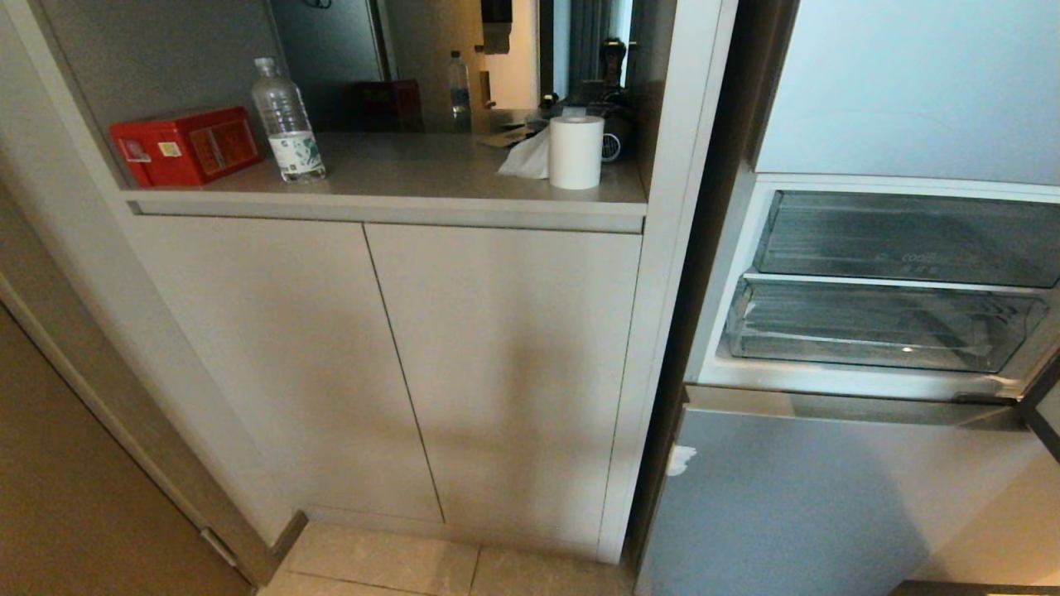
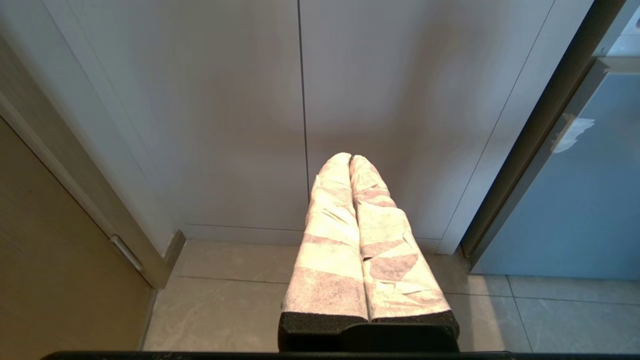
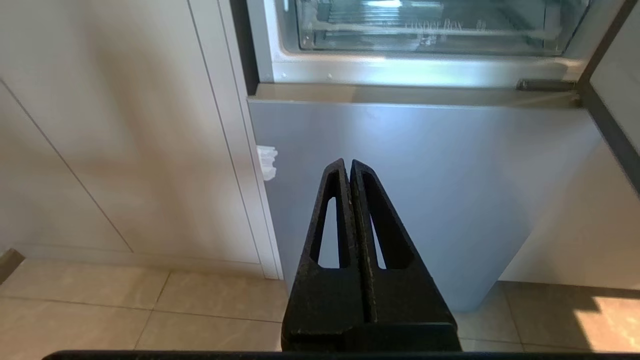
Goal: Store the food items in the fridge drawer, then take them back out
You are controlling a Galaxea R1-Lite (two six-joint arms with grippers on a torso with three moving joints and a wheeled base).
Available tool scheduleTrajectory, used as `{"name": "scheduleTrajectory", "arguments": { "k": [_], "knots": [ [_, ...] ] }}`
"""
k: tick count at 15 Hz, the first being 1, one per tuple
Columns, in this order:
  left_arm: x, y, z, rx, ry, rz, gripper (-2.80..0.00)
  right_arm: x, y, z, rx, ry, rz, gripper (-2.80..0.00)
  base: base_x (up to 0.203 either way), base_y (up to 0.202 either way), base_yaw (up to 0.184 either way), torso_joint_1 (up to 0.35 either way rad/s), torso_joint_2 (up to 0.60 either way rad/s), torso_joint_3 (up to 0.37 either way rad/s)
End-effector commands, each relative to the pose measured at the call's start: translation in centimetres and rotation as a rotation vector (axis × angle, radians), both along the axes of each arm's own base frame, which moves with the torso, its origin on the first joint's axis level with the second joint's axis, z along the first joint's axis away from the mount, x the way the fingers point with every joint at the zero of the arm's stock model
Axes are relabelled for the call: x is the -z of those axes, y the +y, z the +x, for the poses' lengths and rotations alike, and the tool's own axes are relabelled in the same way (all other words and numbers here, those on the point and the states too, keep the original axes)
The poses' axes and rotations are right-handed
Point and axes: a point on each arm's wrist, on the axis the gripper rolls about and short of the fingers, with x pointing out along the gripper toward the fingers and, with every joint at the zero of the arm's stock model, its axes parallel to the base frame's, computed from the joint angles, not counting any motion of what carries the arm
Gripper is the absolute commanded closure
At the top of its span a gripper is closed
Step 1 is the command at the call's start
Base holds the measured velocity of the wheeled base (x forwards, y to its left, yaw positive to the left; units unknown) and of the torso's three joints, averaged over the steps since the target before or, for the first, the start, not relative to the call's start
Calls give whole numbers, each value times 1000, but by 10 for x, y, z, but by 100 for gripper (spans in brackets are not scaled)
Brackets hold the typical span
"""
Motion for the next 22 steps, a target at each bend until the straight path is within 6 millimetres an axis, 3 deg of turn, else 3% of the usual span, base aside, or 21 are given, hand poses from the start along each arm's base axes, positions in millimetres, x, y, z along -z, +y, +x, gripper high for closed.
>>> {"name": "scheduleTrajectory", "arguments": {
  "k": [1,9,14,16,18,19,22],
  "knots": [
    [0,0,0,-1,0,0,0,0,0,0,0,0,0,0,0,0,0,-174,363,178],
    [0,0,0,-2,0,0,0,0,0,0,0,0,0,0,0,0,0,-226,467,240],
    [0,0,0,0,0,0,0,-5,0,-1,-7,-10,-28,0,0,0,0,-61,128,64],
    [0,0,0,0,1,0,0,-37,0,-2,-10,-34,-14,0,0,0,0,0,0,0],
    [0,0,0,-2,1,0,0,-71,1,17,-31,59,7,0,0,0,0,0,0,0],
    [0,0,0,0,2,0,0,-86,1,35,-51,134,19,-280,0,0,0,0,0,0],
    [0,0,0,0,2,0,0,-115,2,95,-114,271,53,-280,0,0,0,0,0,0]
  ]
}}
